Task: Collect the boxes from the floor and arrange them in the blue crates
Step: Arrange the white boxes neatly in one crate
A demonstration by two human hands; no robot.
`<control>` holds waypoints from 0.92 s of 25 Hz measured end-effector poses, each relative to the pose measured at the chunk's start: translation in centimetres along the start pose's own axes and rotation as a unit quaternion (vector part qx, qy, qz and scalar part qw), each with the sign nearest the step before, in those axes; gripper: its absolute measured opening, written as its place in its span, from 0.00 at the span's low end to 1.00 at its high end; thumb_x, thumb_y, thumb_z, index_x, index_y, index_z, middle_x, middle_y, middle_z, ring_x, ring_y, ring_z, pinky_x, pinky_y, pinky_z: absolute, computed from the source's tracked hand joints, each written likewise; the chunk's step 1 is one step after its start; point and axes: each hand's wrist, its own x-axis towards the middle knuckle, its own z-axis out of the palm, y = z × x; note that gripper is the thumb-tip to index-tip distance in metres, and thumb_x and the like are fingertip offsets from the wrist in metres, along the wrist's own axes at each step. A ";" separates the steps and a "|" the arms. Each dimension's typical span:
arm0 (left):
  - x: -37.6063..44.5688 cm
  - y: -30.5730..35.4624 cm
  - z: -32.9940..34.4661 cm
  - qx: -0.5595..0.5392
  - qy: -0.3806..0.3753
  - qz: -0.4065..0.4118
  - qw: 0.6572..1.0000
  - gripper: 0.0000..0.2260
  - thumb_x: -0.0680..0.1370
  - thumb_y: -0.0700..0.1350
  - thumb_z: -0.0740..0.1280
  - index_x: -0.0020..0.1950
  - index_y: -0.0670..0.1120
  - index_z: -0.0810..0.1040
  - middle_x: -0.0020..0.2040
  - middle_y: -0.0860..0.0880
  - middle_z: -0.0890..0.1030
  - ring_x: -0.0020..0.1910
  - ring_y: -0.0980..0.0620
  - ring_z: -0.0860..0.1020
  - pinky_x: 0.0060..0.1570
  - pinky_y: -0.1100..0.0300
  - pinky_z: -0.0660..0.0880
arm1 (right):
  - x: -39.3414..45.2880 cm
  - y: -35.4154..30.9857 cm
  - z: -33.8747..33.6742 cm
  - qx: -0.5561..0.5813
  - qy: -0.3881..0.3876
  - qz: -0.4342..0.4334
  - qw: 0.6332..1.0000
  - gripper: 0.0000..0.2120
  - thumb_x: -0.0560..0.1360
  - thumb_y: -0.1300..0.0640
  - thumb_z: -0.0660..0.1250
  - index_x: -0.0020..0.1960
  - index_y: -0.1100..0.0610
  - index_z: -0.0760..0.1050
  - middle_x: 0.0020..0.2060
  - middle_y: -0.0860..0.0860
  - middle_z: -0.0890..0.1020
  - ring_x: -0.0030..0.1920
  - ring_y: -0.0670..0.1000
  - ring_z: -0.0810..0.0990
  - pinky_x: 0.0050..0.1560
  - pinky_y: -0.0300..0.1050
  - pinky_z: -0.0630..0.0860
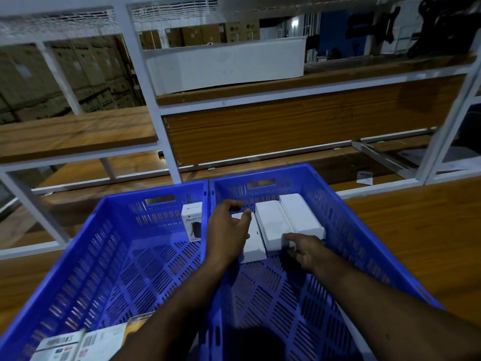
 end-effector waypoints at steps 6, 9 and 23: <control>0.0 -0.2 0.1 0.000 0.001 0.007 1.000 0.10 0.80 0.48 0.69 0.59 0.47 0.77 0.54 0.47 0.81 0.41 0.55 0.83 0.37 0.56 0.84 | -1.1 0.9 1.5 -0.039 -0.092 0.055 0.993 0.07 0.78 0.63 0.67 0.42 0.64 0.74 0.35 0.57 0.74 0.34 0.53 0.74 0.42 0.50 0.78; 0.0 -0.2 0.0 -0.005 0.000 0.005 1.000 0.10 0.80 0.48 0.69 0.59 0.47 0.77 0.54 0.47 0.81 0.41 0.54 0.83 0.38 0.56 0.84 | -1.0 0.7 2.0 -0.038 -0.105 0.018 0.994 0.10 0.79 0.63 0.65 0.39 0.63 0.73 0.32 0.57 0.73 0.30 0.53 0.71 0.33 0.43 0.74; -0.4 -0.1 0.3 0.046 -0.084 0.057 0.994 0.04 0.80 0.49 0.68 0.52 0.50 0.78 0.48 0.53 0.82 0.39 0.52 0.84 0.40 0.48 0.84 | -3.4 -2.7 -1.8 -0.273 -0.080 -0.055 0.957 0.06 0.76 0.65 0.68 0.51 0.68 0.76 0.36 0.58 0.78 0.33 0.51 0.77 0.32 0.40 0.78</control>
